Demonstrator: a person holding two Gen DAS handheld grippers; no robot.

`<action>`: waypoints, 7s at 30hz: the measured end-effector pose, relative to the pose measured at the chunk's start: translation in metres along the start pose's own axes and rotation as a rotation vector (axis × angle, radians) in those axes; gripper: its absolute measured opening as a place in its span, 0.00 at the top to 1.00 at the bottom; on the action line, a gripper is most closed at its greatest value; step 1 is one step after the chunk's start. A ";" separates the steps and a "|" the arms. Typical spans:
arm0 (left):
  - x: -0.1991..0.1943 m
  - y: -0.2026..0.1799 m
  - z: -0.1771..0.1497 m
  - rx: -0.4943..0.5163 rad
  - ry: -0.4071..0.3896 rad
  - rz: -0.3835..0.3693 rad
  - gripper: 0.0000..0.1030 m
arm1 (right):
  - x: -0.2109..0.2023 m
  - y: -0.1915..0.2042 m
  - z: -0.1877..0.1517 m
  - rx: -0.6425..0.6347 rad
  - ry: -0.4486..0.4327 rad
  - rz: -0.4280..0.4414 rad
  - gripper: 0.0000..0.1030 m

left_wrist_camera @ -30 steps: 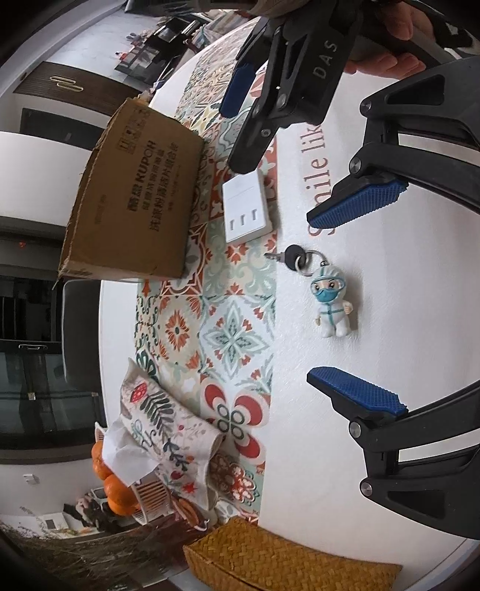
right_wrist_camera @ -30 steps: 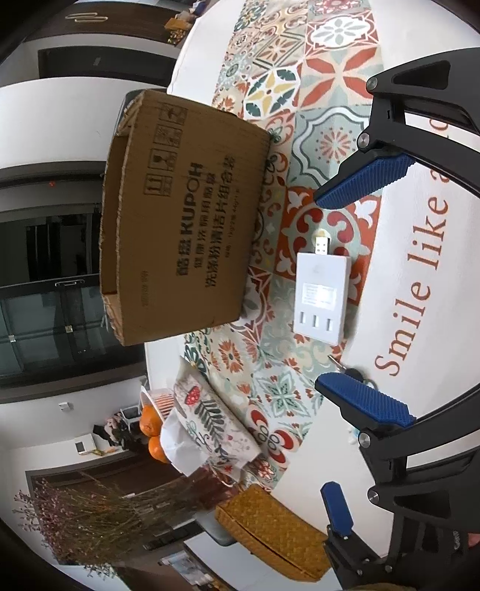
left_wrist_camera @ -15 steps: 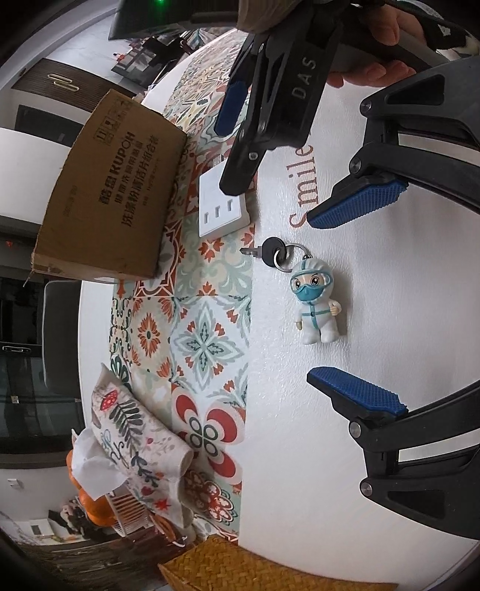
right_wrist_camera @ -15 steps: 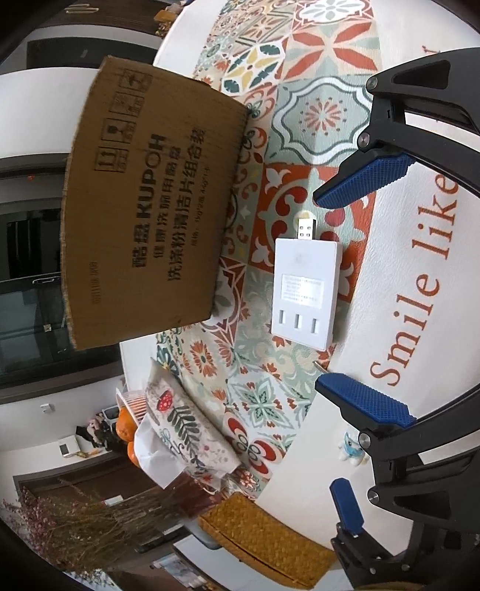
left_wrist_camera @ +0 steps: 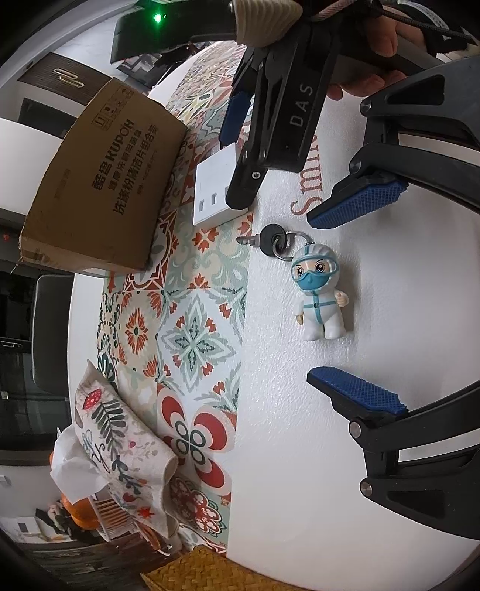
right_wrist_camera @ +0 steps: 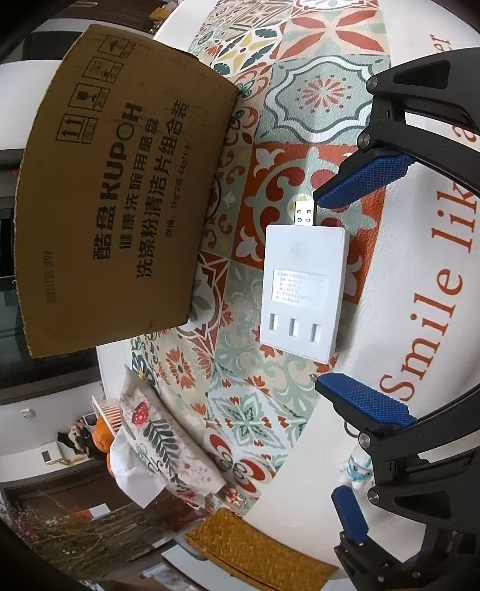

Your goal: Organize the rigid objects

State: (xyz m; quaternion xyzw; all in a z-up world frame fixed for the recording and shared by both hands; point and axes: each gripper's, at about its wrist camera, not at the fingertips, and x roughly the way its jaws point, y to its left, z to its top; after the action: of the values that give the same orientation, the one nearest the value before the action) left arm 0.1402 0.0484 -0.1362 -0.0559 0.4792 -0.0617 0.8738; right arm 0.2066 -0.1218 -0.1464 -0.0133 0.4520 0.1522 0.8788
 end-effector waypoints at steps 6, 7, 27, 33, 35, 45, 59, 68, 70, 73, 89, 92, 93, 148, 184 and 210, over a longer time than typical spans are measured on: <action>0.002 0.000 0.003 -0.007 -0.004 -0.010 0.26 | 0.010 0.001 0.002 0.007 0.023 -0.014 0.11; 0.003 0.000 0.004 -0.008 -0.006 -0.014 0.26 | 0.010 0.001 0.002 0.004 0.021 -0.017 0.11; 0.001 0.006 0.003 -0.017 -0.046 0.053 0.48 | 0.009 0.004 -0.002 -0.031 -0.017 -0.091 0.26; -0.005 0.006 0.004 -0.017 -0.073 0.059 0.48 | -0.003 0.006 -0.005 -0.030 -0.053 -0.086 0.26; -0.008 0.005 0.006 -0.013 -0.090 0.058 0.48 | -0.007 0.007 -0.004 -0.028 -0.062 -0.084 0.26; -0.021 -0.005 0.016 0.007 -0.153 0.035 0.48 | -0.035 0.005 -0.001 -0.012 -0.118 -0.077 0.26; -0.052 -0.027 0.044 0.061 -0.263 0.005 0.48 | -0.074 -0.004 0.013 0.017 -0.212 -0.093 0.26; -0.071 -0.041 0.065 0.093 -0.332 -0.032 0.48 | -0.103 -0.012 0.026 0.032 -0.289 -0.114 0.26; -0.075 -0.046 0.071 0.102 -0.350 -0.036 0.48 | -0.109 -0.014 0.029 0.036 -0.307 -0.118 0.26; -0.081 -0.051 0.078 0.116 -0.373 -0.040 0.48 | -0.117 -0.017 0.034 0.043 -0.330 -0.127 0.26; -0.104 -0.078 0.120 0.160 -0.466 -0.083 0.48 | -0.153 -0.033 0.063 0.060 -0.429 -0.154 0.26; -0.106 -0.083 0.129 0.170 -0.476 -0.087 0.48 | -0.158 -0.038 0.069 0.065 -0.442 -0.158 0.26; -0.107 -0.085 0.131 0.171 -0.477 -0.089 0.48 | -0.160 -0.040 0.071 0.068 -0.448 -0.162 0.26; -0.011 -0.130 0.249 0.220 -0.293 -0.028 0.37 | -0.077 -0.109 0.160 0.083 -0.239 -0.178 0.24; -0.153 -0.118 0.130 0.185 -0.520 0.078 0.09 | -0.222 -0.047 0.068 0.111 -0.494 -0.302 0.15; -0.185 -0.105 0.054 0.130 -0.563 0.156 0.00 | -0.246 -0.020 0.002 0.124 -0.511 -0.314 0.07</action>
State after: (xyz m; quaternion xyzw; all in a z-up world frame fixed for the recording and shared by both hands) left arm 0.0810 -0.0230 0.0631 0.0225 0.2160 -0.0070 0.9761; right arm 0.0799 -0.2034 0.0493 0.0094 0.2171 -0.0147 0.9760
